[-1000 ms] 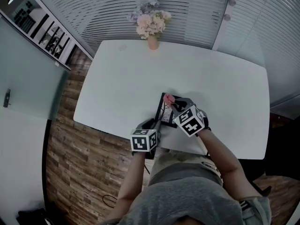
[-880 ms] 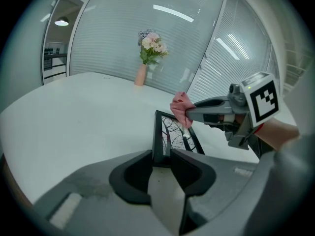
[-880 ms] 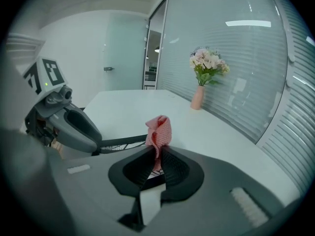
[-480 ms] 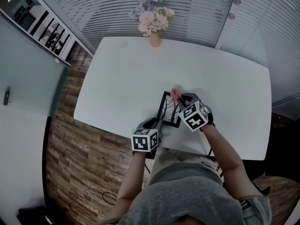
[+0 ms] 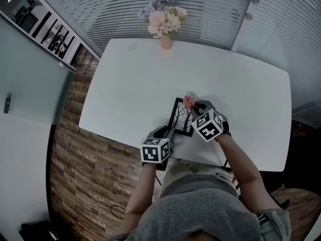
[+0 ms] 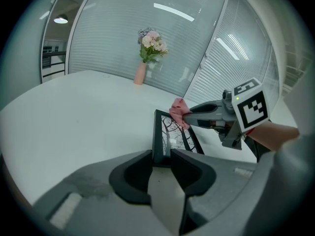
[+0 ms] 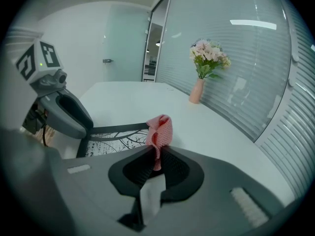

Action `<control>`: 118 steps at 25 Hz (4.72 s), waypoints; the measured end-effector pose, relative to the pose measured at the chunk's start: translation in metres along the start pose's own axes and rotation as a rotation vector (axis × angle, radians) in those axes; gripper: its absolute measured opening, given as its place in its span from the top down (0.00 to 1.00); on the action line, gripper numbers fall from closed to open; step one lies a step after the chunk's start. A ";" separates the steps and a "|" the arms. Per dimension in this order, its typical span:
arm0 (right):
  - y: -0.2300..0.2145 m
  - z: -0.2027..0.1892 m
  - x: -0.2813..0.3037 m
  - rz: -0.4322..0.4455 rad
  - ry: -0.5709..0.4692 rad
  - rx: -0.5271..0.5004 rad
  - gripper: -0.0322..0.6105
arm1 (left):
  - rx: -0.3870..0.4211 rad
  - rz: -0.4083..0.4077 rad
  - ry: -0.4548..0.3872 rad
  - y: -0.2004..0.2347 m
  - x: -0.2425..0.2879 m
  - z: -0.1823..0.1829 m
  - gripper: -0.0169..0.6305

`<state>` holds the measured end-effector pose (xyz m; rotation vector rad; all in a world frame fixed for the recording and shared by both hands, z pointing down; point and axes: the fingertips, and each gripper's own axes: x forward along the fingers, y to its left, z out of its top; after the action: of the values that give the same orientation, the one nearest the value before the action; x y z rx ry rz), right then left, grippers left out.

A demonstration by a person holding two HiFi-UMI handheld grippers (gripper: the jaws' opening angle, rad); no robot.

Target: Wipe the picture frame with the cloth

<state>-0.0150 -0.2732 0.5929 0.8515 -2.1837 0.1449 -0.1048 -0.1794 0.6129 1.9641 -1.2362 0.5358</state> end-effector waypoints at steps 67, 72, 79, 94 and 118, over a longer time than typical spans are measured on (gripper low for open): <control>0.078 -0.010 -0.071 0.005 -0.123 0.216 0.88 | 0.068 0.068 -0.171 -0.019 -0.036 0.017 0.79; 0.097 -0.006 -0.098 0.024 -0.196 0.300 0.88 | 0.077 0.066 -0.214 -0.035 -0.069 0.012 0.85; 0.136 -0.011 -0.145 0.031 -0.257 0.347 0.88 | 0.077 0.067 -0.258 -0.059 -0.114 -0.023 0.97; 0.218 -0.032 -0.233 0.030 -0.339 0.379 0.88 | 0.070 0.057 -0.304 -0.103 -0.202 -0.103 0.97; 0.258 -0.031 -0.289 0.016 -0.427 0.378 0.90 | 0.067 0.060 -0.345 -0.123 -0.253 -0.139 0.97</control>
<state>-0.0164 0.0896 0.4533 1.1590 -2.6083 0.4289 -0.1030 0.1073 0.4846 2.1437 -1.5083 0.2760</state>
